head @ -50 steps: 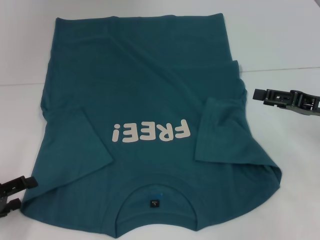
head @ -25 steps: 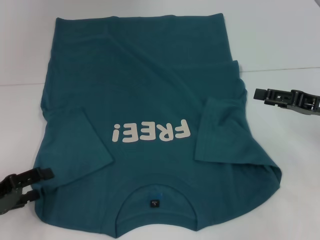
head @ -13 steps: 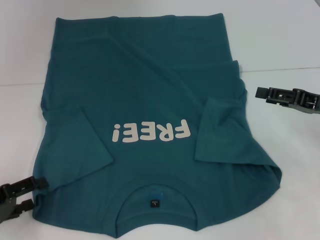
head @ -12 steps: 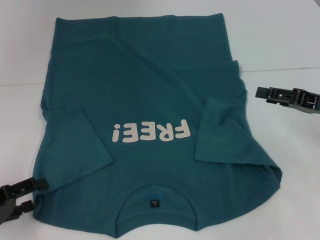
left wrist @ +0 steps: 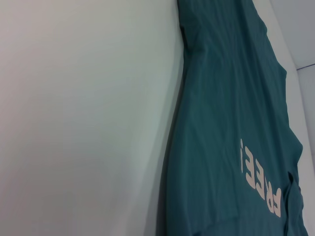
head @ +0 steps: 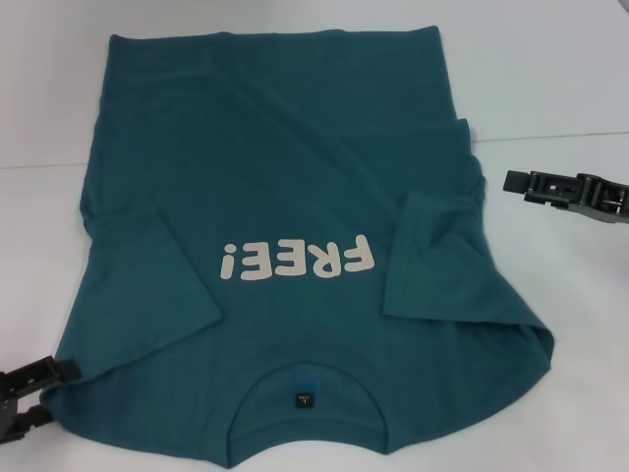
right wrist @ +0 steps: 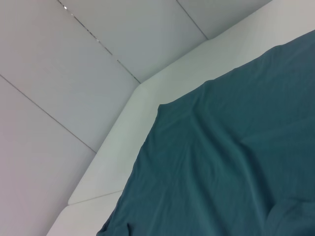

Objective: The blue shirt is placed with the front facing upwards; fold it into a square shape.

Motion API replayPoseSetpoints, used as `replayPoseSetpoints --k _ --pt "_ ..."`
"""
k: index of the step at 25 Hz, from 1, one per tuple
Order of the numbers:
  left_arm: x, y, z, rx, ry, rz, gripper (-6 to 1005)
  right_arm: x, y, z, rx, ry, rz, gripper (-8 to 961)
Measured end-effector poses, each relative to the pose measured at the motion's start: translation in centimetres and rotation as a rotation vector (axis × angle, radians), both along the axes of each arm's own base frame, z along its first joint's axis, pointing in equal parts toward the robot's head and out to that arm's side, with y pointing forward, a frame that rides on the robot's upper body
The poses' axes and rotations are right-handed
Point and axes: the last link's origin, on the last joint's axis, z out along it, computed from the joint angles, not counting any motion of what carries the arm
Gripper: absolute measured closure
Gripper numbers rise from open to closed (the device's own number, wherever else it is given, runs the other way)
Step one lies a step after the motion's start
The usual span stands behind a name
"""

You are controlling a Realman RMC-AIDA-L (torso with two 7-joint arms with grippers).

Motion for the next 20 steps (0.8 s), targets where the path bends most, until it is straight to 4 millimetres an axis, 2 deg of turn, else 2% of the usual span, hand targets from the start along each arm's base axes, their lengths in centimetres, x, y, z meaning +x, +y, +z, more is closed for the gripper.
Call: replayPoseSetpoints --k 20 --pt "0.7 1.9 -0.3 0.004 0.017 0.009 137 0.1 -0.1 0.0 0.001 0.001 -0.003 283"
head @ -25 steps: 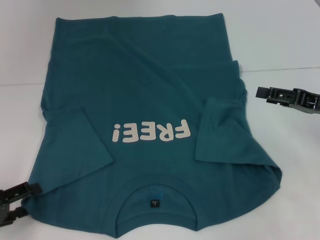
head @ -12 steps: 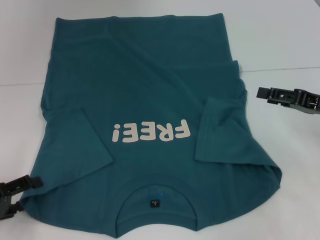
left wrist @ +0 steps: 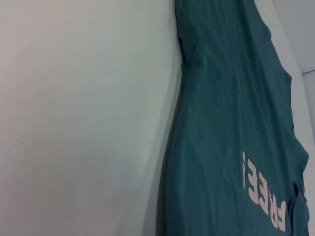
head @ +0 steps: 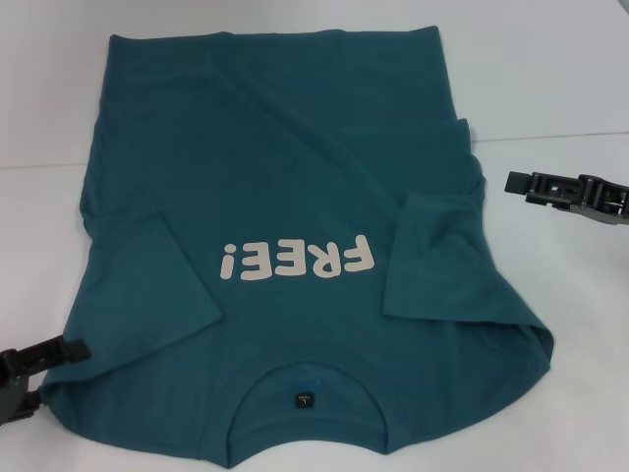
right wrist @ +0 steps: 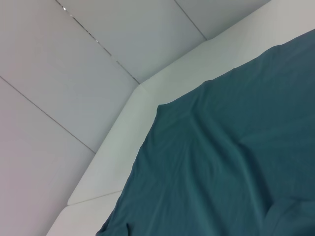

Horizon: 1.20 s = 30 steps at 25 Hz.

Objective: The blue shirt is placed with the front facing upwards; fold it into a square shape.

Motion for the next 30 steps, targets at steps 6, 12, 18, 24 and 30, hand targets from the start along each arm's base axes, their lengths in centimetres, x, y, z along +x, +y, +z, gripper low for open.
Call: replayPoseSetpoints --k 6,12,18,24,30 --pt "-0.02 -0.03 0.11 -0.007 0.004 0.003 140 0.04 0.0 0.1 0.005 0.003 -0.002 283" --pt "-0.1 -0.03 0.06 -0.009 0.007 0.008 349 0.07 0.02 0.19 0.007 0.003 -0.003 284" --pt "-0.03 -0.01 0.06 -0.012 0.011 -0.001 586 0.06 0.01 0.13 0.007 0.005 -0.003 284" --pt "0.05 0.13 0.26 -0.004 0.009 -0.007 853 0.15 0.01 0.35 0.018 0.015 -0.011 284" --pt "0.55 0.52 0.55 0.028 -0.015 -0.038 959 0.6 -0.15 0.87 0.033 0.046 -0.032 282"
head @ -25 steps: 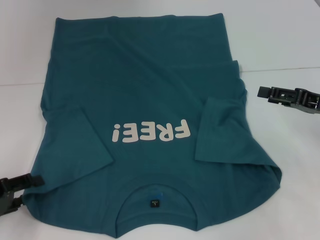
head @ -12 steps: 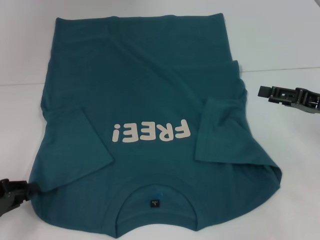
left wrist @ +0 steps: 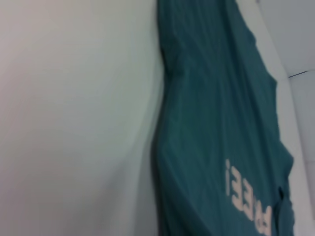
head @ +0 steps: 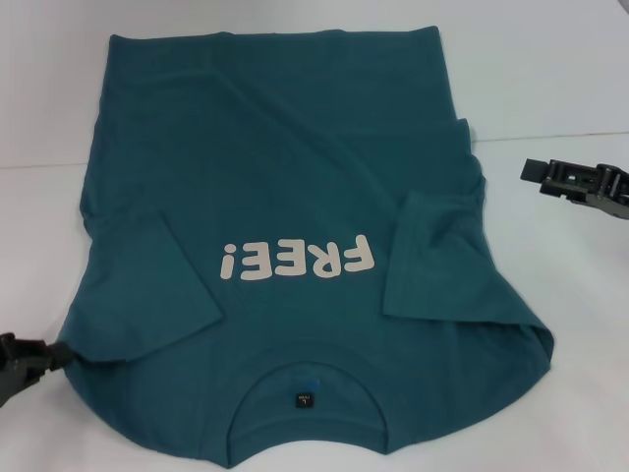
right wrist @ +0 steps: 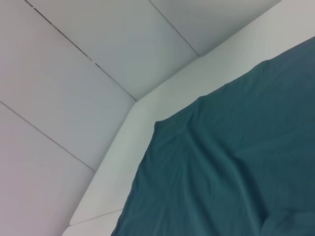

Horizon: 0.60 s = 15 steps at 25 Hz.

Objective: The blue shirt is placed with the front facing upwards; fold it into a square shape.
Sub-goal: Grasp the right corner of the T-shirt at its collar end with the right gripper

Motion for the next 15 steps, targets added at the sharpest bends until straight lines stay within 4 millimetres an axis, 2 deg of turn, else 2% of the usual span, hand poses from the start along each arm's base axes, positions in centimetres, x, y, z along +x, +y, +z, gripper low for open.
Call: replayPoseSetpoints --k 5,9,15 --pt "1.2 0.5 0.4 0.03 -0.055 -0.055 959 -0.2 -0.7 0.0 -0.046 0.001 0.035 283" --pt "1.7 0.9 0.3 0.02 -0.061 -0.076 959 -0.2 -1.8 0.0 -0.161 -0.037 0.074 283" --pt "2.0 1.4 0.4 0.023 -0.054 -0.084 959 0.8 -3.0 0.8 -0.333 -0.093 -0.003 283"
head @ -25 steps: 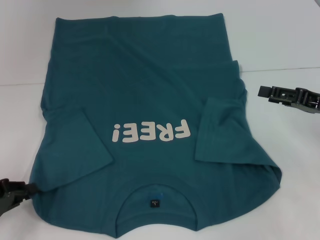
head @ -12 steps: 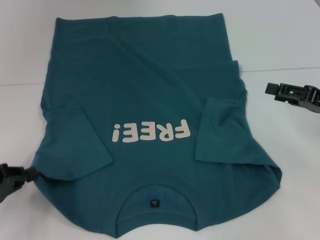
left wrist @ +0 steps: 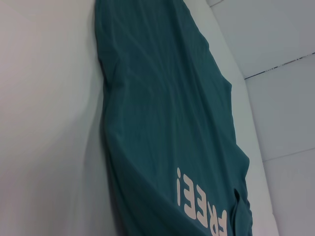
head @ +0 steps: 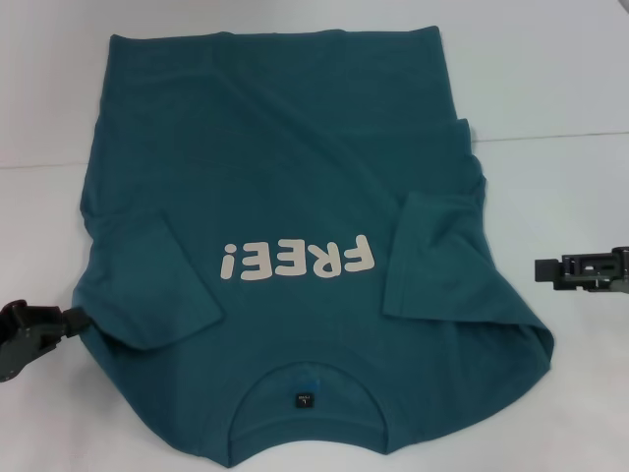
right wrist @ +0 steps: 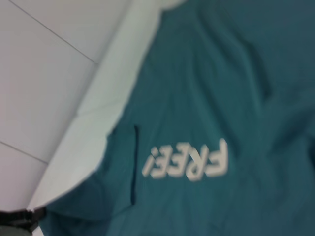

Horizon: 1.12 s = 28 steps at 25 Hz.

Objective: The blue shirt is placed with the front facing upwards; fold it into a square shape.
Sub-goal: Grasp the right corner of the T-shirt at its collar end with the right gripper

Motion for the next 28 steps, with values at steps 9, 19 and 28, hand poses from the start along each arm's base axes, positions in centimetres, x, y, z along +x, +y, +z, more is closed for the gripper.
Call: replayPoseSetpoints --k 9,19,28 --pt "0.0 0.5 -0.2 0.0 0.004 0.005 960 0.8 0.1 0.1 -0.016 -0.036 -0.071 283" --pt "-0.1 0.5 -0.2 0.002 0.008 0.011 960 1.5 0.8 -1.3 -0.08 -0.105 -0.233 284" --pt "-0.3 0.2 -0.6 0.003 0.003 0.016 960 2.6 1.3 -1.6 -0.044 -0.163 -0.296 295"
